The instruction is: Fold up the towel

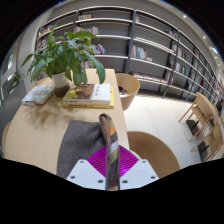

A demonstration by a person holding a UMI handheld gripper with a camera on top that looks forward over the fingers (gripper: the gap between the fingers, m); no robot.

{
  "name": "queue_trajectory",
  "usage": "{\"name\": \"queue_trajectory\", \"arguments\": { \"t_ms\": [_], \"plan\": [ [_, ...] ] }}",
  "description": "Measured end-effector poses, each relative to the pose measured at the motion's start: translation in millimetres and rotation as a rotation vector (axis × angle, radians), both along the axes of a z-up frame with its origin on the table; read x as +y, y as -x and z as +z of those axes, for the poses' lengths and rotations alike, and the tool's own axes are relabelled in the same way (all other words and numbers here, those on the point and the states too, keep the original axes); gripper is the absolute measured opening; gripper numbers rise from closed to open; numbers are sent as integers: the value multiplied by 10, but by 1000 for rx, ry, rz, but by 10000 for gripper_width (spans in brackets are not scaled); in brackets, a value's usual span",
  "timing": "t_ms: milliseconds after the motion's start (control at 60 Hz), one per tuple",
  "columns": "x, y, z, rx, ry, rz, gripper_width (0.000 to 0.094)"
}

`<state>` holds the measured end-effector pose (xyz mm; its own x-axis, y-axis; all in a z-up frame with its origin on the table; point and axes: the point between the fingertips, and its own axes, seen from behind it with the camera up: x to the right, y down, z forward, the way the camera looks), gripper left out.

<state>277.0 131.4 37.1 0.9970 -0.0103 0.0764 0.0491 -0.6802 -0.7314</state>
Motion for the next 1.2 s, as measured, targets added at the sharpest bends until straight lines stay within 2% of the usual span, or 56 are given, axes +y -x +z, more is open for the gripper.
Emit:
{"name": "queue_trajectory", "arguments": {
  "t_ms": [67, 133, 167, 483, 600, 883, 1200],
  "plan": [
    [-85, -36, -114, -15, 23, 20, 348],
    [-133, 3, 14, -16, 3, 41, 660],
    [-155, 45, 126, -1, -16, 41, 714],
    [-837, 645, 1875, 77, -241, 30, 760],
    [-1308, 895, 2302, 88, -285, 45, 760],
    [-2354, 1339, 2649, 116, -343, 24, 768],
    [-2954, 1561, 2748, 63, -324, 38, 766]
  ]
}}
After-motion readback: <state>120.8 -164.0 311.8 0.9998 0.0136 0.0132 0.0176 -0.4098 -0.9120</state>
